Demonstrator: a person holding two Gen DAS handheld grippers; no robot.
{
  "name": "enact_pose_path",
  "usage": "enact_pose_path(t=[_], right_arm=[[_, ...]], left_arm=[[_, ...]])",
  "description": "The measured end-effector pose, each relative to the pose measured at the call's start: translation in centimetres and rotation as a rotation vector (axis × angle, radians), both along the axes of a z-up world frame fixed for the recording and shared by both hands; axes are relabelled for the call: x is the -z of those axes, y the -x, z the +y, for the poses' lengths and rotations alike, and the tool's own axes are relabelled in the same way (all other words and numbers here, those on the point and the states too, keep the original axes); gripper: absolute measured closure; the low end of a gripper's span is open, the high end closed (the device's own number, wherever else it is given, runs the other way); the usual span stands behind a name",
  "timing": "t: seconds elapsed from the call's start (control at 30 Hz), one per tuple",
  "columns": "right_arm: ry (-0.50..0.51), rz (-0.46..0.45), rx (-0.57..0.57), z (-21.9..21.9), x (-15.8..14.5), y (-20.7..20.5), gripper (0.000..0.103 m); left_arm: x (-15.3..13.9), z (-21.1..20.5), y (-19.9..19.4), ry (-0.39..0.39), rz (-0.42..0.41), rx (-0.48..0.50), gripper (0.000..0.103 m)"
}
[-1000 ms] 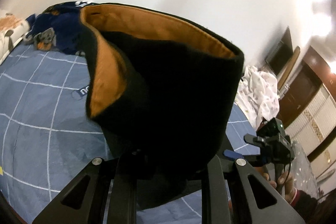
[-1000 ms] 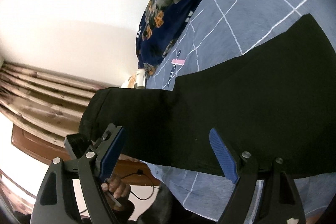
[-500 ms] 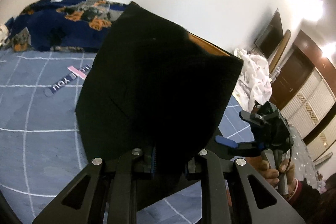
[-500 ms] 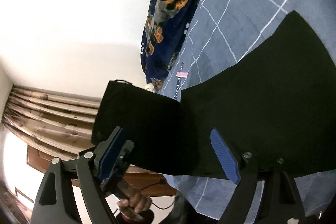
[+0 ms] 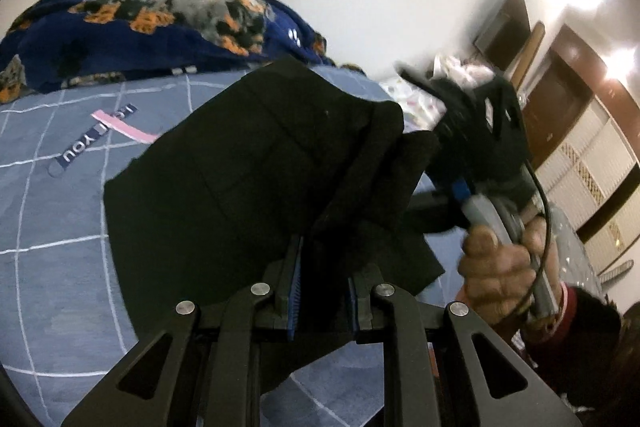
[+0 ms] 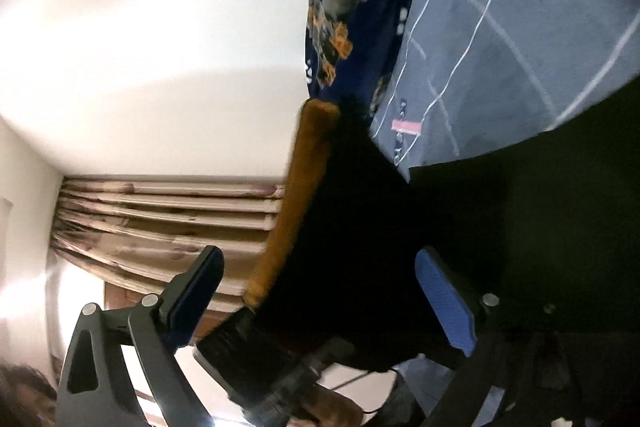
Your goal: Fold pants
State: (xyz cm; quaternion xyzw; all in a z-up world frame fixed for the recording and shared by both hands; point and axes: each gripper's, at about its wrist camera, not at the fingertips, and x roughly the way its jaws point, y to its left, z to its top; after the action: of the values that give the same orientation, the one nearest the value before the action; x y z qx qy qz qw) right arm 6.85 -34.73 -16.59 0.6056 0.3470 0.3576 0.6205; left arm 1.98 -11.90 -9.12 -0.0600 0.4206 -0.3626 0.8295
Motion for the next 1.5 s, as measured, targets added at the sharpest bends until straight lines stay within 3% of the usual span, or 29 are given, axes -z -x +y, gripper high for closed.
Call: enact_pose_path(t=[0.17, 0.23, 0.33, 0.6, 0.73, 0.87, 1.07, 1.23, 1.5], right_arm=[[0.060, 0.013, -0.073, 1.6, 0.3, -2.1, 0.009], [0.135, 0.001, -0.092, 2.1, -0.4, -2.3, 0.017], [0.221, -0.005, -0.107, 2.1, -1.0, -2.3, 0.051], [0.327, -0.011, -0.113, 1.8, -1.4, -1.6, 0.075], [0.334, 0.001, -0.094, 1.2, -0.9, -1.3, 0.081], [0.349, 0.018, -0.073, 0.4, -0.6, -1.0, 0.087], [0.353, 0.028, -0.048, -0.5, -0.1, -0.3, 0.088], [0.351, 0.032, -0.021, -1.5, -0.1, 0.4, 0.089], [0.338, 0.042, 0.035, -4.1, 0.3, 2.1, 0.089]], left_arm=[[0.9, -0.5, 0.6, -0.030, 0.019, 0.016, 0.084], [0.9, -0.4, 0.6, -0.026, 0.027, 0.018, 0.084], [0.5, -0.2, 0.6, -0.026, 0.016, 0.016, 0.084], [0.7, 0.4, 0.3, 0.005, 0.062, 0.056, 0.079], [0.5, 0.7, 0.9, 0.014, 0.073, 0.092, 0.069], [-0.6, 1.5, 1.8, 0.048, 0.038, 0.093, 0.044], [-1.3, 3.3, 1.6, 0.068, 0.025, 0.036, 0.041], [-0.8, 5.0, 0.9, 0.072, 0.060, -0.021, 0.041], [0.9, 5.1, 0.3, 0.035, 0.105, -0.032, 0.040]])
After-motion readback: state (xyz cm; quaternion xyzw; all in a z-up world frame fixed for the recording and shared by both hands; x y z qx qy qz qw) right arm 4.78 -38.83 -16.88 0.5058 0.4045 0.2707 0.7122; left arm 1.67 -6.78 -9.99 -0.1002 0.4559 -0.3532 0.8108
